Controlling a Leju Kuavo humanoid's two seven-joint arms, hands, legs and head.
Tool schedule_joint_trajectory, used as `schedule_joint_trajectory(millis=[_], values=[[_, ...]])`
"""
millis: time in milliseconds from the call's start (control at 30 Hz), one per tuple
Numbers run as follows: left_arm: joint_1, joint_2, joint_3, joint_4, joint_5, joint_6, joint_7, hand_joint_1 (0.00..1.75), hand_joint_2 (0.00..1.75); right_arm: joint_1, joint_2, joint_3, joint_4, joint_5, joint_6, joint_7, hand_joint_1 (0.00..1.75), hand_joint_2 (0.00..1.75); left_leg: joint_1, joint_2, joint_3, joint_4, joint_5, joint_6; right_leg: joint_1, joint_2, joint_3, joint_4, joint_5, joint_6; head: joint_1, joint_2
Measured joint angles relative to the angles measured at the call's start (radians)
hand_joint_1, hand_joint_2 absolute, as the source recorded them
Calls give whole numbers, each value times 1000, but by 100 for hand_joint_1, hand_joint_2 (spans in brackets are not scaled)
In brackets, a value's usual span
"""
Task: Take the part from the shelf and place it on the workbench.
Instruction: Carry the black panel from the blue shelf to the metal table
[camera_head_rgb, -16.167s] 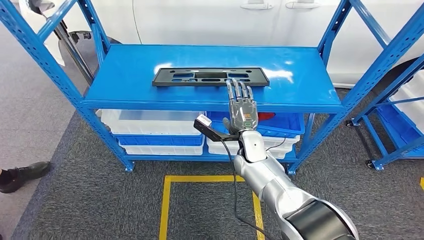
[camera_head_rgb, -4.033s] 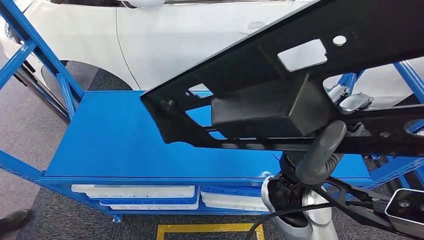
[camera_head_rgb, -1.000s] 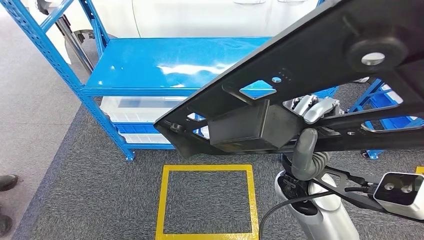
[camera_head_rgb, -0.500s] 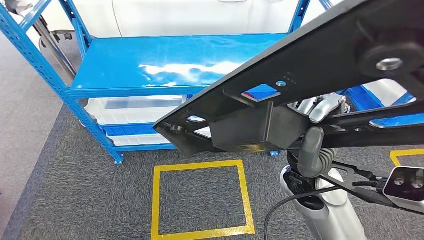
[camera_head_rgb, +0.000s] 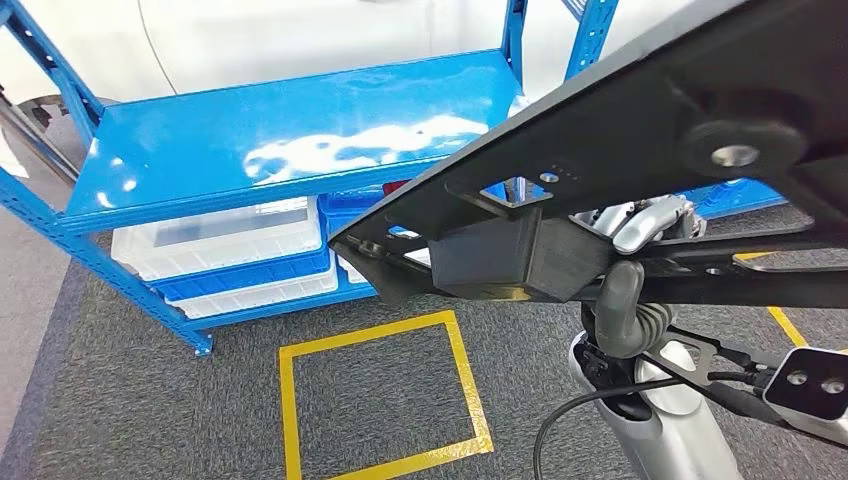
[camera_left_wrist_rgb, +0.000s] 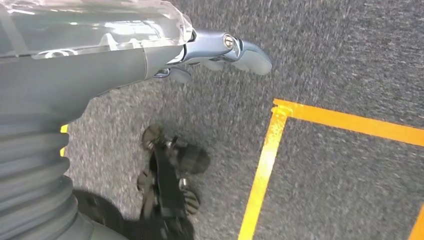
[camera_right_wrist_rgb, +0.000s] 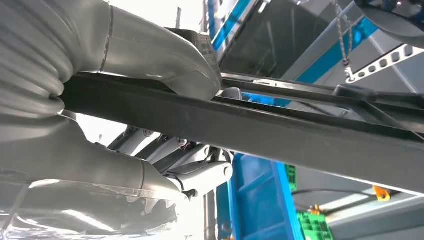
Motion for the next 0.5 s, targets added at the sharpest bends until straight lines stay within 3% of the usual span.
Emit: schedule_joint_trajectory(millis=[33,67,133,200,233,300,333,400,467,500], values=[[1,0,0,0,-2,17,3,0,175,10,-1,0,0,2,-1,-8,175,175,0,-3,-16,31,-2,0,1,12,0,1,0,0,0,0],[3,0,0,0,-5,33,5,0,175,19,-2,0,0,3,-3,-16,175,175,0,-5,-13,22,17,2,1,25,0,1,1,0,0,0],[4,0,0,0,-10,61,2,0,175,34,-6,-3,-2,8,-4,-28,175,175,0,-26,41,-102,93,10,1,51,3,3,0,2,0,0],[6,1,0,0,-12,77,-5,0,175,48,-7,-8,-8,15,-1,-34,175,175,2,-74,95,-223,139,20,0,75,-1,8,1,10,2,0],[7,1,0,0,-12,81,-7,0,175,55,-8,-12,-12,16,2,-35,175,175,1,-90,106,-250,143,23,-2,86,-6,9,3,17,2,0],[7,2,0,0,-13,84,-9,0,175,69,-10,-21,-18,10,7,-36,175,175,1,-81,110,-261,140,29,-6,109,-16,6,10,33,2,0],[7,3,0,0,-13,83,-6,0,175,75,-13,-27,-21,2,9,-36,175,175,2,-69,111,-265,144,34,-6,105,-19,8,9,39,2,0],[7,3,1,0,-12,79,2,0,175,78,-19,-42,-26,-15,15,-36,175,175,6,-42,114,-277,151,45,-1,56,-43,56,-22,47,8,0],[11,5,3,0,-8,69,10,0,175,76,-22,-55,-27,-25,25,-36,175,175,4,-14,114,-279,152,52,-1,2,-102,179,-87,52,13,0],[13,6,5,0,-4,62,15,0,175,77,-22,-60,-27,-27,32,-36,175,175,2,1,113,-278,151,53,-4,-7,-134,246,-113,55,14,0]])
